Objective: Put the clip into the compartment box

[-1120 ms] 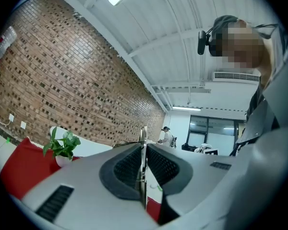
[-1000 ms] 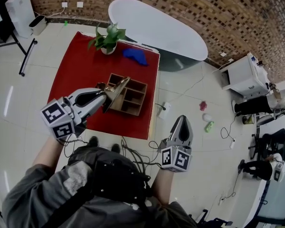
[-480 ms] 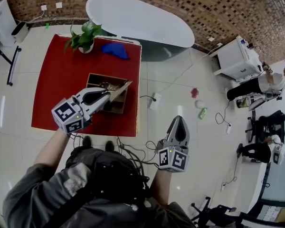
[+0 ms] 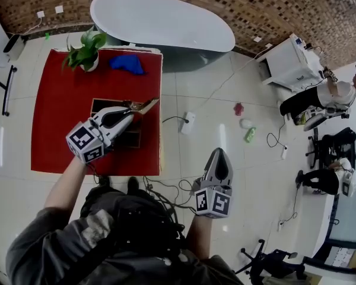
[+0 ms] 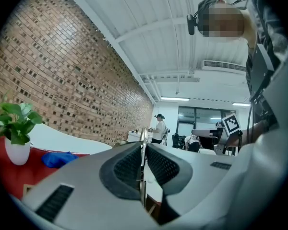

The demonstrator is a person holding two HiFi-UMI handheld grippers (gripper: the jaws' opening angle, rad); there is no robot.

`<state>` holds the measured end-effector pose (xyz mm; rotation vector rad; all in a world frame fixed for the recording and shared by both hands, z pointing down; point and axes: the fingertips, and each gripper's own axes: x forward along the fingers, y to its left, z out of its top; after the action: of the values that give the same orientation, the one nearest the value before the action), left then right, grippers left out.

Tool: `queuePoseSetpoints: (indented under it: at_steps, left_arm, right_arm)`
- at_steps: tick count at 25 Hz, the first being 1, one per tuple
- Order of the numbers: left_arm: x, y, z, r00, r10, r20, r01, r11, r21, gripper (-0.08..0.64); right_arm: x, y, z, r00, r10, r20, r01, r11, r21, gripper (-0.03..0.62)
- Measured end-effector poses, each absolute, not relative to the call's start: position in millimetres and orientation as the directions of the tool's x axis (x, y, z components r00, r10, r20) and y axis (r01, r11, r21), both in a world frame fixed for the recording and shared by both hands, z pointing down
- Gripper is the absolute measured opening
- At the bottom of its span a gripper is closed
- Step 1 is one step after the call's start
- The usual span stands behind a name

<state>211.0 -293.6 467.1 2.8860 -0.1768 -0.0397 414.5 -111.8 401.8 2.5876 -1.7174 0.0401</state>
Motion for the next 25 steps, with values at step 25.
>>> queuePoseSetpoints:
  at_steps: [25]
  left_arm:
    - [178.3, -296.9, 532.6, 0.977, -0.175, 0.121, -0.202, -0.942, 0.269, 0.075]
  right_arm:
    - [390.8, -131.8, 411.8, 0.354, -0.934, 0.050, -0.935, -0.355, -0.009, 0.005]
